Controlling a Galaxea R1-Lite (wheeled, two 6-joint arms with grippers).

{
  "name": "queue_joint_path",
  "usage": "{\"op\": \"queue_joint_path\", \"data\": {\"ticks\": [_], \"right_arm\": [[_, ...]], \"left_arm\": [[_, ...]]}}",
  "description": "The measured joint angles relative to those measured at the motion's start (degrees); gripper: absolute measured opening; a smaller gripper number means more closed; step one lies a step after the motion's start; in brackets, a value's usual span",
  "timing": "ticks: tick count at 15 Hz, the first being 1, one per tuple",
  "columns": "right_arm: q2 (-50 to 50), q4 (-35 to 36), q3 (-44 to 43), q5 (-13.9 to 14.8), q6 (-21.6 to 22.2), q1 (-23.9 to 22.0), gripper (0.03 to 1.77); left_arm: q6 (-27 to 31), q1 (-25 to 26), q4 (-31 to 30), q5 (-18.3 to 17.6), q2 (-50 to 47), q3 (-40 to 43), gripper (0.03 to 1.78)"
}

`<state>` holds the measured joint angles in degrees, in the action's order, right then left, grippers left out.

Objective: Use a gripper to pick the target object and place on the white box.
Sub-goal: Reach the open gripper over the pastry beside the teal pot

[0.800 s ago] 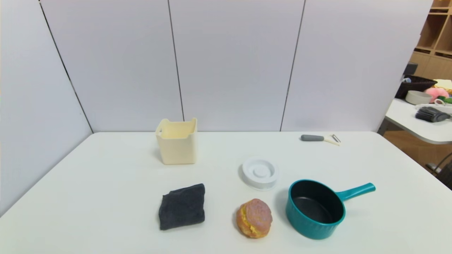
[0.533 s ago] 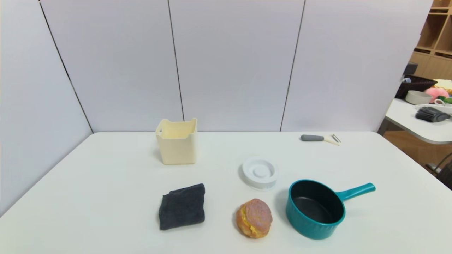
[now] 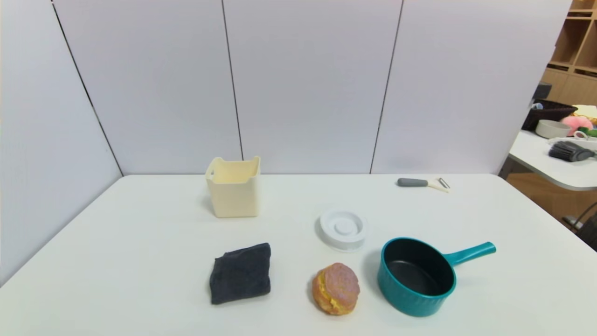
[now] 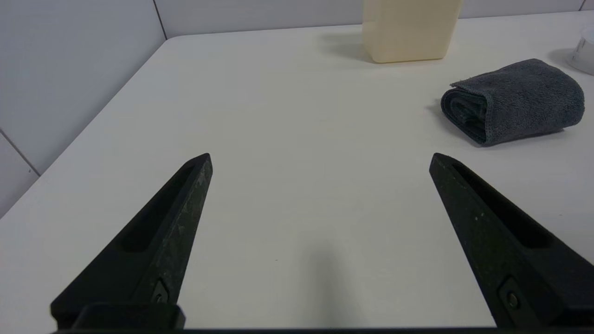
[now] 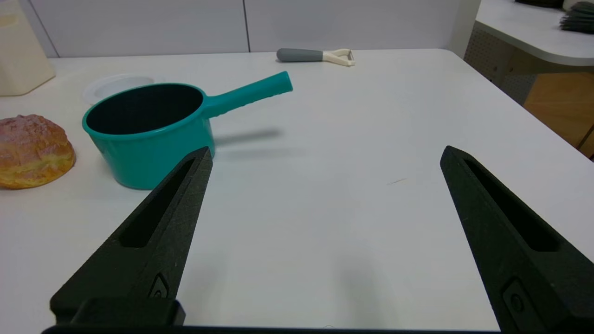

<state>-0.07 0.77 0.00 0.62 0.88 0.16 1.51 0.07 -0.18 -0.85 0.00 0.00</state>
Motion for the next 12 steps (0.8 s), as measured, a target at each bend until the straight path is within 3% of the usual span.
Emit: {"op": "queue_joint_path", "data": {"ticks": [4,6,12], "right_arm": [[0.00,0.00,0.00,0.01,0.00,0.00,1.70],[0.00,0.00,0.00,0.00,0.00,0.00,1.70],[0.00,0.00,0.00,0.00,0.00,0.00,1.70]], "left_arm": [[0.74,0.00,0.78,0.15,1.40,-0.38,1.69],[3.30,0.02,3.95,0.04,6.00,-4.79,1.69],[20.98,-1.80,18.57,-2.50,31.63,-27.67,1.69]]}}
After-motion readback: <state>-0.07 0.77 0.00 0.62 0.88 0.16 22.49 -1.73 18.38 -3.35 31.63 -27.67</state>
